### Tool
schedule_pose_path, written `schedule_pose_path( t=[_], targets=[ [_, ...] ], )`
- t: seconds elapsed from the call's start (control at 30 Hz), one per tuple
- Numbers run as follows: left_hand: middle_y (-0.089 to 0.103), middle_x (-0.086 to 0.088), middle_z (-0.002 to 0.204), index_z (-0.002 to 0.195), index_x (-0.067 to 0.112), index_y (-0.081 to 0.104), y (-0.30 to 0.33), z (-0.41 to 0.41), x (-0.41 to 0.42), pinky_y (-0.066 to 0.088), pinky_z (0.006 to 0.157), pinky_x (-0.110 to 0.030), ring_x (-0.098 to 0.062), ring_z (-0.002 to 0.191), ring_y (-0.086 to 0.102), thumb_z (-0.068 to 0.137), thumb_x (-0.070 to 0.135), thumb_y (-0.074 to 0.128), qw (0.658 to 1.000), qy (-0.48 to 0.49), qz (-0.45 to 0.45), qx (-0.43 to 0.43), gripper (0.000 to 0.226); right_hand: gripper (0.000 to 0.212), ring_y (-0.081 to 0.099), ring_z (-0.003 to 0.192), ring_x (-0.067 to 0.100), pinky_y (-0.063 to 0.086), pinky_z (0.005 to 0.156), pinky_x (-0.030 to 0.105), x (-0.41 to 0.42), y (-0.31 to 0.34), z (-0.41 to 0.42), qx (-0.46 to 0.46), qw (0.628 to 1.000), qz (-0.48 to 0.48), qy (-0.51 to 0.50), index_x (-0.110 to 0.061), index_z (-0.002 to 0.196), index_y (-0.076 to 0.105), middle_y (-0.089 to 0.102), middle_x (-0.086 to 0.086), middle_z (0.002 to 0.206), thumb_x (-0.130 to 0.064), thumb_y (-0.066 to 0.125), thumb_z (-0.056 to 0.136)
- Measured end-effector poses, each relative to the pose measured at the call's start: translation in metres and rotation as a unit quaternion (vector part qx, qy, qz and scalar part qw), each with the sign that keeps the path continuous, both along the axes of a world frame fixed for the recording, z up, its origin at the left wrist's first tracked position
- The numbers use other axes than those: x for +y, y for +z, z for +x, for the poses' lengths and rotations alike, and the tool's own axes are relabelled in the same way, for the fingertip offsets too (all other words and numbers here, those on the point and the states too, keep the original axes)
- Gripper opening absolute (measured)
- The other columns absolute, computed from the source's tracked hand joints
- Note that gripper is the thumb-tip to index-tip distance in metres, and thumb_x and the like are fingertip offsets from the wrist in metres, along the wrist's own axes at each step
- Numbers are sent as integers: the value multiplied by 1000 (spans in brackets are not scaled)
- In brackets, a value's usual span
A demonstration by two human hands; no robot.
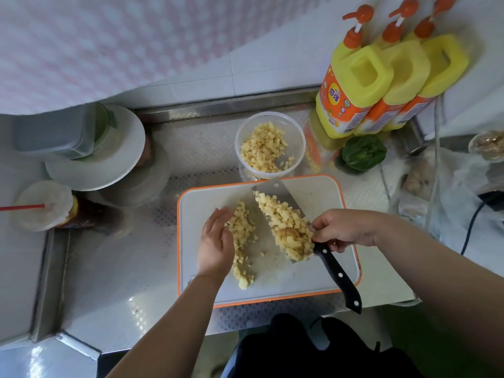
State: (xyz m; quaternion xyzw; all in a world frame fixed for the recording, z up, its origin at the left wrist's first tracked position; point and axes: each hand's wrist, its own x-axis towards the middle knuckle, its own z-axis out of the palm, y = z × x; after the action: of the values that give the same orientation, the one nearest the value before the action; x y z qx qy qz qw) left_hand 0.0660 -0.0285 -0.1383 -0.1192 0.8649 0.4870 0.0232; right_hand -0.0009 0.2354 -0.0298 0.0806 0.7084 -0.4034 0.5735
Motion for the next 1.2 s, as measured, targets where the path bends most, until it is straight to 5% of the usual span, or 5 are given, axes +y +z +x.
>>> schedule_pose_path(
  t=[0.27, 0.7, 0.97, 1.1, 1.2],
  targets=[
    [50, 16, 134, 120, 20, 66, 5, -3, 0, 24, 114, -19, 2, 137, 34, 90, 18, 30, 1000, 20, 7, 0, 46, 22, 42, 47, 10, 33, 46, 17, 3, 9, -13, -2, 1000, -16, 19, -10, 79, 63, 70, 8, 77, -4, 49, 95],
    [53, 11, 133, 123, 20, 63, 20, -29, 7, 36, 114, -44, -12, 136, 42, 89, 32, 26, 999, 28, 29, 36, 51, 19, 40, 42, 6, 26, 37, 14, 0, 3, -71, 16, 996, -39, -76, -11, 82, 62, 67, 8, 72, -8, 50, 96],
    [54, 11, 132, 122, 34, 54, 51, -67, 18, 38, 106, -21, 6, 124, 44, 94, 24, 29, 996, 32, 70, 46, 40, 15, 41, 42, 3, 24, 39, 13, -15, -7, -115, -2, 983, -25, -180, -9, 86, 60, 70, 5, 70, -11, 49, 97],
    [56, 2, 129, 130, 28, 54, 63, -95, 23, 38, 100, -12, 4, 114, 51, 100, 19, 30, 988, 69, 136, 39, 39, 15, 41, 41, 4, 25, 37, 12, -24, -8, -125, -25, 978, -29, -206, -7, 88, 59, 68, 4, 66, -14, 49, 98],
    [57, 10, 126, 130, 23, 54, 72, -118, 26, 32, 85, 4, 15, 108, 50, 104, 12, 31, 986, 70, 147, 39, 36, 17, 42, 41, 4, 27, 36, 11, -28, -11, -131, -51, 972, -39, -224, -6, 88, 59, 67, 4, 66, -15, 50, 98]
  ],
)
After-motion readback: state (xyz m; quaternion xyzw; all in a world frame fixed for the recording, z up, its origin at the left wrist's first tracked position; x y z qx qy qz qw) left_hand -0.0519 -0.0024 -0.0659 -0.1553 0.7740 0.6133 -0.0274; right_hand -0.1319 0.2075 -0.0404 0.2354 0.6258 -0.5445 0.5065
